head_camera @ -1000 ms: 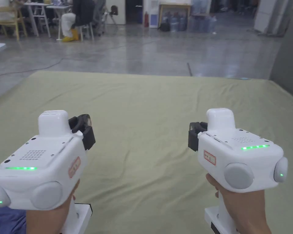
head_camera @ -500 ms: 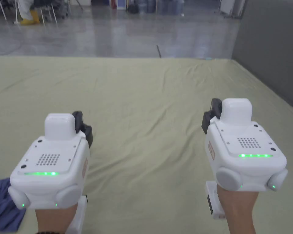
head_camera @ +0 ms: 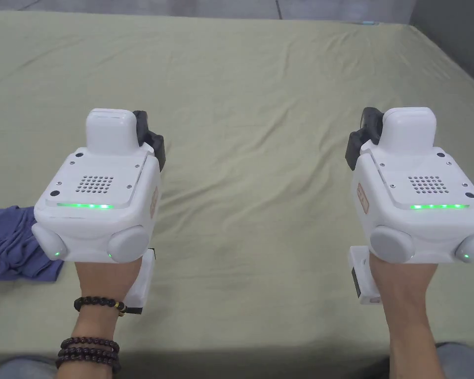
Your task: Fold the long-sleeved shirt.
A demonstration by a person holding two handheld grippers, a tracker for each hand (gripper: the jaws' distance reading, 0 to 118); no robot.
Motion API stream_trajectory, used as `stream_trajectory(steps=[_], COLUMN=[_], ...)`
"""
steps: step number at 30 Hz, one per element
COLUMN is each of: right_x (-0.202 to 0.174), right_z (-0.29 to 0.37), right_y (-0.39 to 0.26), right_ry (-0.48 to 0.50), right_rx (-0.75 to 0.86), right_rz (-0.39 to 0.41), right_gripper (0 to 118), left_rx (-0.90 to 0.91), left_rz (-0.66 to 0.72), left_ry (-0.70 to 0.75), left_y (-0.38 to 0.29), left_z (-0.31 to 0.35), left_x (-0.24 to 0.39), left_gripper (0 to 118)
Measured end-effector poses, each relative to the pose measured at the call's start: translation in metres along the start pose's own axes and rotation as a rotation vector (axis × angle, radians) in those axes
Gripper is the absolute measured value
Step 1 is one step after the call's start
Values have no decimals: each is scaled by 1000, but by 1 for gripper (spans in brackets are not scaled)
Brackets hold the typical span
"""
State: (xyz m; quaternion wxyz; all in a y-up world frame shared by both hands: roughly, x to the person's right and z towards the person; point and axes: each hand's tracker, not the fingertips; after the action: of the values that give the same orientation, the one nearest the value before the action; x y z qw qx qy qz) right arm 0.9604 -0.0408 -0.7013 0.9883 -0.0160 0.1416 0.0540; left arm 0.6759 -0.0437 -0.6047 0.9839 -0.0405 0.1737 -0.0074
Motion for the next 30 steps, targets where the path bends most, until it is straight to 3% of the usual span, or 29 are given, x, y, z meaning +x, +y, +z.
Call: stream_trajectory(steps=[5,6,7,8,9,10,11,19,25,28,30], right_x=[-5,-5,-6,-6,-6,-6,-6,1,3,2,3], right_z=[0,-1,-2,-2,-4,-5,-5,-2,-1,-3,-5], right_y=[-3,-3,-3,-2,-2,-2,-3,-11,-16,-13,-14], right_ry=[23,27,28,30,29,26,21,-1,-11,-39,-1], right_rx=[-19,-21,-21,-24,-29,-34,-33,29,129,59,49], right_rz=[8,9,12,13,13,11,9,26,-42,-2,5], right_gripper=[3,12,30,64,90,108,118,118,118,118,118], left_rx=[4,8,6,-6,-27,-35,3,16,67,42,45], left_rz=[-22,-34,-41,-46,-51,-54,-52,-8,35,30,23], left_ry=[14,22,19,15,11,17,20,38,19,25,27], left_y=[0,0,0,0,1,-1,-3,-10,-16,-19,-21], left_z=[0,0,-1,-2,-4,-5,-1,-3,-2,-3,-2], left_x=[3,3,3,3,3,3,2,-8,-13,-13,-13], left_gripper=[3,12,33,88,114,116,116,118,118,118,118])
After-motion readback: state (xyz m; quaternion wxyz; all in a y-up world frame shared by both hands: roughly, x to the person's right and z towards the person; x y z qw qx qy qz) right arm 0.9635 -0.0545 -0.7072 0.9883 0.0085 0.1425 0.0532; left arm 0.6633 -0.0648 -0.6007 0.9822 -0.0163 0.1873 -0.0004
